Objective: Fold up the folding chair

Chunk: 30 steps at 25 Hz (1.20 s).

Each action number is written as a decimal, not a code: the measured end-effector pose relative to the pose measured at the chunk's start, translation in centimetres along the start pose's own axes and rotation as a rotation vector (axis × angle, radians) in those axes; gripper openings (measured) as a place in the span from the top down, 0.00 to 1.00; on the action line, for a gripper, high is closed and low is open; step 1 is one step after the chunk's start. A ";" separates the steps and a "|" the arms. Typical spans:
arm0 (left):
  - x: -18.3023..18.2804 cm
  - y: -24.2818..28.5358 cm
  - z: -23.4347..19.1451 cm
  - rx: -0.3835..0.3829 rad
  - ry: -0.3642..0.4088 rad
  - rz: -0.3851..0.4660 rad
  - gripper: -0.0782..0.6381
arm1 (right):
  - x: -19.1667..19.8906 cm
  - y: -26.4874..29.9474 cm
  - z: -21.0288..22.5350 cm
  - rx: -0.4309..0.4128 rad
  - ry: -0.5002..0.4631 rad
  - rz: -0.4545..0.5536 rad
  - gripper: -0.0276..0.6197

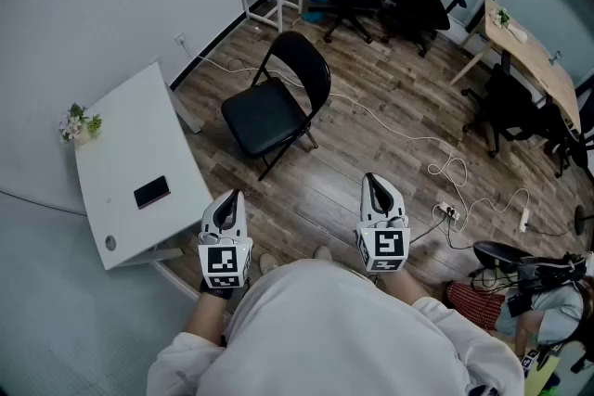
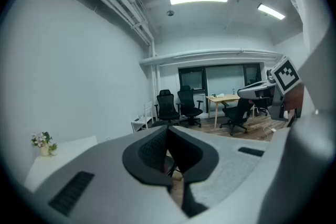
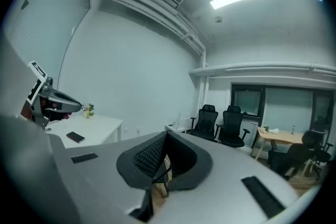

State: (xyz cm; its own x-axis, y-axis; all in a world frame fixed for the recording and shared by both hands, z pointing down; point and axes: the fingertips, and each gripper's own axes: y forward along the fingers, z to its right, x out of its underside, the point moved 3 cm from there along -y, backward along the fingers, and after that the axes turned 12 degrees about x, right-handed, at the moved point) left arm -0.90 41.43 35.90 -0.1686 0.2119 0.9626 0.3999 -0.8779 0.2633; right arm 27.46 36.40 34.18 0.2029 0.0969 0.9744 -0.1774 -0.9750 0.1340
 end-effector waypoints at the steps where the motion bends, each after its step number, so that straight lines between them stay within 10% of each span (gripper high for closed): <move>1: 0.0 0.0 0.1 0.000 0.000 -0.001 0.88 | 0.0 0.0 0.1 -0.002 -0.001 0.000 0.94; 24: -0.5 -0.2 1.4 0.027 -0.037 0.054 0.82 | -0.6 0.1 1.0 -0.019 -0.004 0.041 0.93; 30: -0.7 0.0 1.9 0.034 -0.054 0.064 0.46 | -0.8 -0.4 1.5 -0.049 0.005 0.068 0.41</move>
State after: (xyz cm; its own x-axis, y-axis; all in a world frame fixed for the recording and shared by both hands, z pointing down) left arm 0.92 42.12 35.35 -0.0931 0.1794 0.9794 0.4392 -0.8753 0.2021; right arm 28.82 36.41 33.06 0.1838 0.0322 0.9824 -0.2371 -0.9685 0.0762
